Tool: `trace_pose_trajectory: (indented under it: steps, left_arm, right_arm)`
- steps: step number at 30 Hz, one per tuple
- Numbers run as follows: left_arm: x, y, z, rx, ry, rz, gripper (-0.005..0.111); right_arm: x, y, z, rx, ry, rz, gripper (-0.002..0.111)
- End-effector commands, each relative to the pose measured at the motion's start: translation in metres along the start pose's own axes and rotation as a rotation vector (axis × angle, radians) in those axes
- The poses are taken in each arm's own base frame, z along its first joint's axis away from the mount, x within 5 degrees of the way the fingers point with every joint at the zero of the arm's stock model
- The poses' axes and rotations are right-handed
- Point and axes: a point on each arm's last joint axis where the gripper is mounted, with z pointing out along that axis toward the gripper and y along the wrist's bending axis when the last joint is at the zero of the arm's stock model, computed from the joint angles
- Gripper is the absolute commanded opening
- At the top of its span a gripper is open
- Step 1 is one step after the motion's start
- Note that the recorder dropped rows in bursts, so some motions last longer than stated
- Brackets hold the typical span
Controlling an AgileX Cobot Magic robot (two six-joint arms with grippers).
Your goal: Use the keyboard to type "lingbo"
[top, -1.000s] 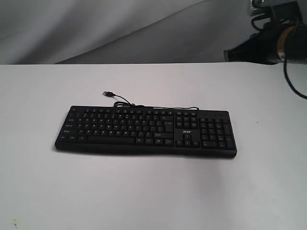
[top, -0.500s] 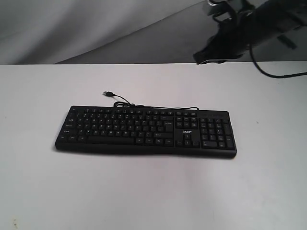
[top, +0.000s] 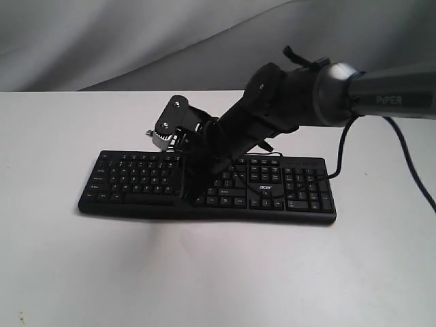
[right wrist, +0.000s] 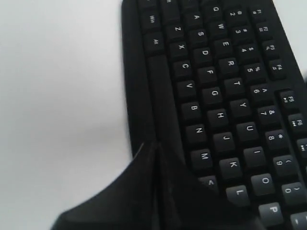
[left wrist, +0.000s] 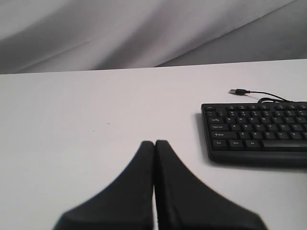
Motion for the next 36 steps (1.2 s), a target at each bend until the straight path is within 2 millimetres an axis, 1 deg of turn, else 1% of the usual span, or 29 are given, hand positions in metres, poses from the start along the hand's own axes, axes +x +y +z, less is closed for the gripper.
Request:
trace_pose_trajectory:
  steps: [1,5,11,13,14,15,18,22,26,36]
  left_arm:
    - [0.001,0.000,0.001,0.002,0.003,-0.005,0.001]
    - [0.001,0.000,0.001,0.002,0.003,-0.005,0.001]
    - [0.001,0.000,0.001,0.002,0.003,-0.005,0.001]
    - [0.001,0.000,0.001,0.002,0.003,-0.005,0.001]
    - [0.001,0.000,0.001,0.002,0.003,-0.005,0.001]
    - [0.001,0.000,0.001,0.002,0.003,-0.005,0.001]
    - [0.001,0.000,0.001,0.002,0.003,-0.005,0.001]
    - [0.001,0.000,0.001,0.002,0.003,-0.005,0.001]
    - [0.001,0.000,0.001,0.002,0.003,-0.005,0.001]
    - [0.001,0.000,0.001,0.002,0.003,-0.005,0.001]
  right_arm:
    - [0.002,-0.010,0.006,0.074,-0.024,0.015,0.000]
    - [0.006,-0.018,0.005,0.104,-0.027,0.028,0.000]
    - [0.004,-0.023,0.003,0.156,-0.041,0.031,0.000]
    - [0.002,-0.025,0.003,0.144,-0.034,0.038,0.000]
    - [0.002,-0.028,0.002,0.121,-0.003,0.038,0.000]
    - [0.004,-0.031,0.003,0.115,0.019,0.038,0.000]
    - [0.006,-0.038,0.014,0.072,0.036,0.055,0.000]
    - [0.013,-0.041,0.013,0.038,0.067,0.055,0.000]
    - [0.018,-0.043,0.018,0.034,0.076,0.048,0.000]
    - [0.018,-0.045,0.018,0.058,0.067,0.039,0.000]
